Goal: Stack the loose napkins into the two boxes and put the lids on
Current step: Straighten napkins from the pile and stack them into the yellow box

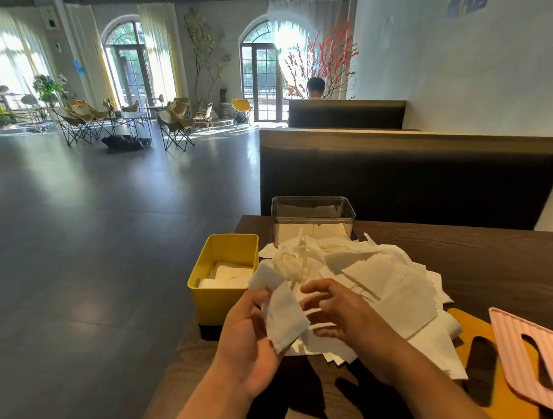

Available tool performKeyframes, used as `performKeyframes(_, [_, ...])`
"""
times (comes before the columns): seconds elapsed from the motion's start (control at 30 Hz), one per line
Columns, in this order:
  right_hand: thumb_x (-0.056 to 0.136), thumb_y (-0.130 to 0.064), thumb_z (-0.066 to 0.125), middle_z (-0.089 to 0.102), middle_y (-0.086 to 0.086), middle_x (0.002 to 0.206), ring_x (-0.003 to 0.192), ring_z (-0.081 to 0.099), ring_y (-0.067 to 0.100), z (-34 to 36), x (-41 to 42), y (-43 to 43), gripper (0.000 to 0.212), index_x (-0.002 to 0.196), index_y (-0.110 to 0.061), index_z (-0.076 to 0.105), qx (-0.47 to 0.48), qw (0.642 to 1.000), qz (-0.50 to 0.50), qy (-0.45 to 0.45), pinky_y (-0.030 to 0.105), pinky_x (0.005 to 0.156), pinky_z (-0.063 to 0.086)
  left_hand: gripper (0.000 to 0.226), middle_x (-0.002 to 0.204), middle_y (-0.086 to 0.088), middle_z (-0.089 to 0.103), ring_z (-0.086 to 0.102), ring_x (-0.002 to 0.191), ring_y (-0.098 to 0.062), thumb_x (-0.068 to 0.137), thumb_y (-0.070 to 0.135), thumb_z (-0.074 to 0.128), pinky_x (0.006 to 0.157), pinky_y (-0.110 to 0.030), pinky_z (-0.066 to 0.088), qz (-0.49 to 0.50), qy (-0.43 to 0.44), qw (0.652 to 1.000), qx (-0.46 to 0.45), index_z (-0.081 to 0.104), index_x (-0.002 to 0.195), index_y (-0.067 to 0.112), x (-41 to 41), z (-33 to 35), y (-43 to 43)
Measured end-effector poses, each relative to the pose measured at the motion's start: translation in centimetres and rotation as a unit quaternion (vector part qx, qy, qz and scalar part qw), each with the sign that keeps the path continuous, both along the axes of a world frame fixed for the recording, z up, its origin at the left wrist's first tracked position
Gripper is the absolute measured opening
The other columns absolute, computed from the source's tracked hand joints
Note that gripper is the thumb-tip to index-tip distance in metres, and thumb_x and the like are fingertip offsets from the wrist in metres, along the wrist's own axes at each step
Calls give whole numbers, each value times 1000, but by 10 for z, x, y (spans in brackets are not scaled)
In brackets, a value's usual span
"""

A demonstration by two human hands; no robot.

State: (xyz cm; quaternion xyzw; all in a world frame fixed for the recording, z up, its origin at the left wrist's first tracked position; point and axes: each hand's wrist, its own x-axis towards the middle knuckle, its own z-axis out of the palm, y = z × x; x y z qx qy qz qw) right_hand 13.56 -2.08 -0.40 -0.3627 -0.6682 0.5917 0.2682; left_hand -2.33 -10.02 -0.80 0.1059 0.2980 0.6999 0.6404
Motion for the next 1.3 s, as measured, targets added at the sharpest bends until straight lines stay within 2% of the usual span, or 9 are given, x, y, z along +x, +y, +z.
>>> performKeyframes(0.1, [83, -28, 55, 69, -14, 120, 113, 66, 11, 1, 3, -6, 44, 122, -48, 64, 41, 998, 20, -37, 39, 103, 56, 36, 102, -22, 76, 76, 84, -35, 84, 15, 58, 69, -43, 65, -8, -6, 1000, 30, 77, 112, 3, -1, 6, -6])
performKeyframes(0.2, [85, -26, 57, 65, -16, 128, 116, 65, 7, 3, 2, -6, 51, 129, -52, 58, 23, 998, 43, -31, 34, 103, 55, 44, 90, -20, 72, 74, 74, -32, 71, 15, 75, 61, -41, 64, -14, -5, 999, 39, 68, 114, 6, -3, 7, -11])
performKeyframes(0.37, [95, -16, 57, 61, 21, 138, 119, 67, 34, 4, -3, -7, 43, 137, -20, 62, -218, 971, 78, 63, 40, 94, 60, 29, 82, -20, 69, 72, 67, -33, 87, 20, 54, 57, -41, 63, -43, -21, 998, 45, 72, 100, 1, -1, 10, -15])
performKeyframes(0.5, [87, -9, 71, 58, 28, 141, 113, 66, 37, -5, 2, -10, 48, 135, -9, 66, -282, 941, 127, 137, 50, 91, 59, 23, 82, -17, 67, 70, 70, -27, 69, 22, 82, 63, -37, 61, -59, 8, 996, 61, 84, 83, 5, -3, 13, -17])
performKeyframes(0.67, [94, 2, 65, 61, 27, 131, 95, 68, 39, 18, 12, -3, 35, 128, -9, 67, -249, 952, 32, 177, 44, 72, 64, 43, 121, -23, 74, 72, 105, -39, 93, 21, 56, 83, -44, 60, -77, 55, 995, 5, 63, 133, 10, -8, 7, -16])
performKeyframes(0.83, [102, -2, 56, 62, 18, 131, 109, 67, 42, 46, 22, 14, 28, 123, -16, 66, -155, 981, -23, 118, 41, 71, 64, 30, 126, -11, 70, 67, 116, -36, 101, 19, 57, 72, -42, 63, -21, 199, 978, -60, 64, 128, 30, -1, 11, -15])
performKeyframes(0.97, [101, -4, 54, 58, 12, 132, 115, 61, 40, 64, 22, 21, 27, 119, -20, 66, -87, 994, -32, 53, 41, 75, 62, 28, 123, -9, 70, 67, 113, -34, 101, 11, 60, 81, -47, 61, -22, 246, 965, -83, 68, 123, 28, -3, 10, -10])
performKeyframes(1.1, [84, -11, 67, 62, 1, 125, 114, 61, 31, 84, 27, 23, 30, 107, -29, 73, 1, 999, 54, -7, 33, 83, 59, 26, 125, 2, 67, 60, 115, -21, 106, 14, 57, 84, -32, 47, -25, 319, 944, -77, 66, 124, 31, -1, 6, -5])
performKeyframes(1.3, [96, -1, 66, 66, -7, 122, 117, 66, 23, 110, 23, 18, 47, 125, -38, 63, 33, 955, 277, -102, 40, 95, 61, 32, 125, -1, 75, 75, 109, -21, 108, 25, 55, 83, -40, 64, -80, 351, 931, -57, 62, 138, 31, 4, 4, -5])
